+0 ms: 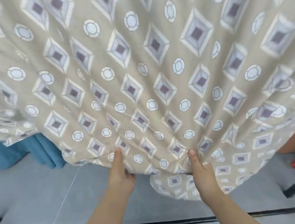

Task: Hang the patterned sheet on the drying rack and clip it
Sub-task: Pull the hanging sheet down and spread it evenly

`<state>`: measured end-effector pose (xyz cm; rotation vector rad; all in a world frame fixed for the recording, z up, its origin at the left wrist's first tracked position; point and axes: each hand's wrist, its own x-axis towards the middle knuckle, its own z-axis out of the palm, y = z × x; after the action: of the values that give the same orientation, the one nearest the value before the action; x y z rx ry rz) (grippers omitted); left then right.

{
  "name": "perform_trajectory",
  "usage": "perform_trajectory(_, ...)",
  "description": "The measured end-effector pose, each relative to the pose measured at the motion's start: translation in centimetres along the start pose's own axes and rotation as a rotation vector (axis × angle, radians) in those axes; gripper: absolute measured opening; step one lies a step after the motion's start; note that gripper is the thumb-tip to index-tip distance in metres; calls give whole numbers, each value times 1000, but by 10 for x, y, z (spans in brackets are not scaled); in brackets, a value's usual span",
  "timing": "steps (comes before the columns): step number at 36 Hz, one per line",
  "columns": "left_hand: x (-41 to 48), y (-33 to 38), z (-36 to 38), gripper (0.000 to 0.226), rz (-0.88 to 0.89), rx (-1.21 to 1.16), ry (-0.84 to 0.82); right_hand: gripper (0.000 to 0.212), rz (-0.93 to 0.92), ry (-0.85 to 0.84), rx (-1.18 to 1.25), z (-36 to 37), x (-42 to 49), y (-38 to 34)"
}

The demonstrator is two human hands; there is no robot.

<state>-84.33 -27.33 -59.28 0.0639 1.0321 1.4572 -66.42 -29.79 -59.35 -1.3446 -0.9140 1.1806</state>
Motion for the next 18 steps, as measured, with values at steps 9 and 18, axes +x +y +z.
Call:
perform_trajectory(9, -13, -31, 20, 17, -18, 270, -99, 12, 174, -229, 255, -34, 1, -14)
perform_trajectory(18, -15, -28, 42, 15, -176, 5, 97, 79, -92, -105, 832, -105, 25, -97)
